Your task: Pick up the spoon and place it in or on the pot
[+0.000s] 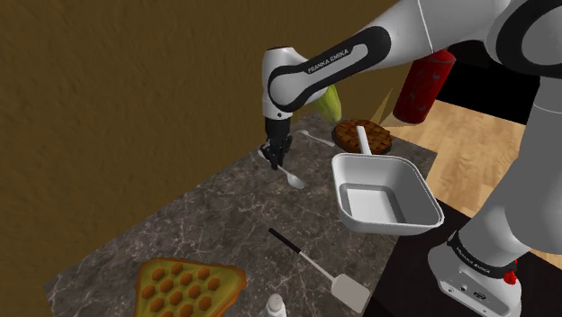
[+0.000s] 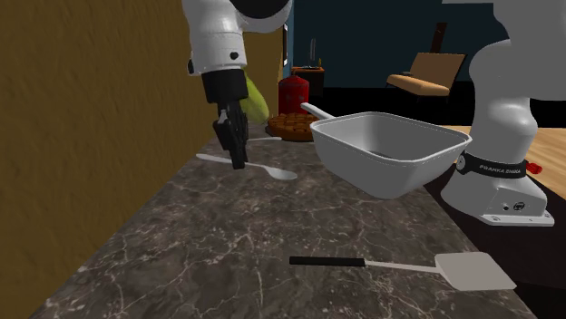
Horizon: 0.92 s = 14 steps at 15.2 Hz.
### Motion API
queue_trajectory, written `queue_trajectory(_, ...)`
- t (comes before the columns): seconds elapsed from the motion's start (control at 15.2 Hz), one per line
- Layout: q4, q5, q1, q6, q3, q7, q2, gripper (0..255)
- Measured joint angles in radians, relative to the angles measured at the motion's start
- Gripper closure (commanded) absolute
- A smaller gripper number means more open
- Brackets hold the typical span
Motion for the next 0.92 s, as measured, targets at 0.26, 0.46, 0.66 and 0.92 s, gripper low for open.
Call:
queue_trajectory(0.26, 0.014, 0.002, -0.002, -0.043, 0.001, 0.005, -0.029, 255)
queue_trajectory(0.46, 0.031, 0.004, -0.003, -0.079, 0.002, 0.009, -0.05, 255)
queue_trajectory(0.66, 0.049, 0.005, -0.004, -0.112, 0.003, 0.013, -0.064, 255)
queue_trajectory(0.92, 0.085, 0.005, -0.005, -0.164, 0.003, 0.018, -0.081, 255)
